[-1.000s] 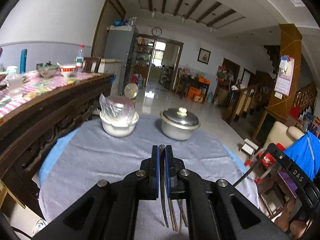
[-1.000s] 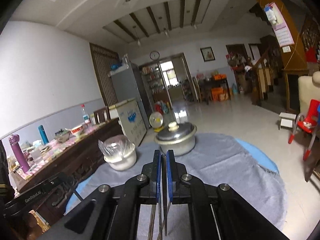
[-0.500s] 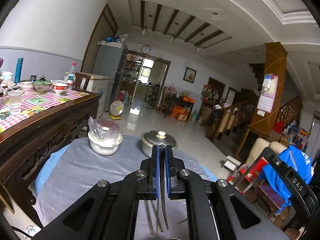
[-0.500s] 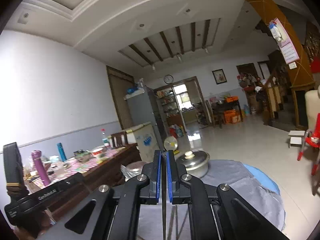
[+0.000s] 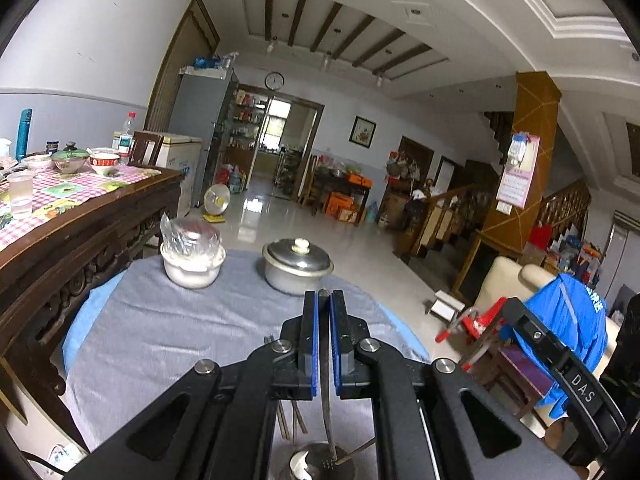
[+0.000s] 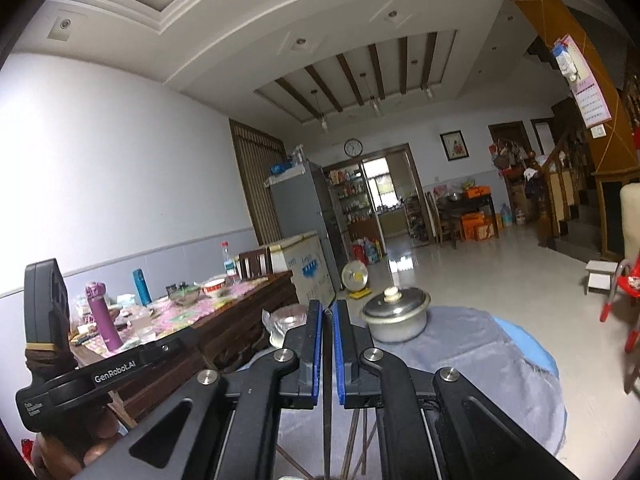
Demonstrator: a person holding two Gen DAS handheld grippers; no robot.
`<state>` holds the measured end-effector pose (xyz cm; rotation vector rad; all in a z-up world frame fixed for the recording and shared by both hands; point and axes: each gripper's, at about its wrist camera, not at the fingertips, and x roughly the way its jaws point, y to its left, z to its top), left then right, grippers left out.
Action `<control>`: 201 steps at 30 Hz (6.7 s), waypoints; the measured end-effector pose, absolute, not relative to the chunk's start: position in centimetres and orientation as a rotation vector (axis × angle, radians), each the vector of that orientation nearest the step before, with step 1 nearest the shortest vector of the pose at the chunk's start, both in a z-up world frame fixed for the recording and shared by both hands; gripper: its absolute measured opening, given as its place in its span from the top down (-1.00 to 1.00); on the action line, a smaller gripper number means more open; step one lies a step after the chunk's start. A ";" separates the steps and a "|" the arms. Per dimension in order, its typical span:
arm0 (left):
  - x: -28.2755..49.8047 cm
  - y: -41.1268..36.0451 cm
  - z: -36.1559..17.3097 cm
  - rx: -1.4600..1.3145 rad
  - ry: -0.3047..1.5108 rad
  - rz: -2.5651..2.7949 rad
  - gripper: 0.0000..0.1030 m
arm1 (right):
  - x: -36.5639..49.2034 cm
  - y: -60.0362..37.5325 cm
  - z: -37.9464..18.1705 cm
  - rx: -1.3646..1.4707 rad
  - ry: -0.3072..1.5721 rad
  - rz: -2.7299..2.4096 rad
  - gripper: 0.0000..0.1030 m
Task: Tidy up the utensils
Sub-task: 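Lift the held chopsticks with both tools and carry them above the cup, then lower the chopsticks into the dark cup and open both tools, then move both tools toward the dark chopsticks lying on the cloth, then grasp chopsticks with the right tool while the left tool grasps chopsticks too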
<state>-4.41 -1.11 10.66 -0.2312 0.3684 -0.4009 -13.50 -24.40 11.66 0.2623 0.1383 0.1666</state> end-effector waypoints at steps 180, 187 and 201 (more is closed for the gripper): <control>26.8 -8.1 -13.3 -0.070 1.106 -0.349 -0.11 | 22.8 -26.7 -14.4 0.293 1.081 0.140 0.82; 28.1 -9.5 -14.5 -0.008 1.114 -0.308 -0.11 | 22.0 -28.4 -14.5 0.326 1.079 0.136 0.80; 29.0 -10.5 -14.6 0.061 1.085 -0.298 -0.20 | 21.7 -29.6 -14.5 0.363 1.083 0.140 0.81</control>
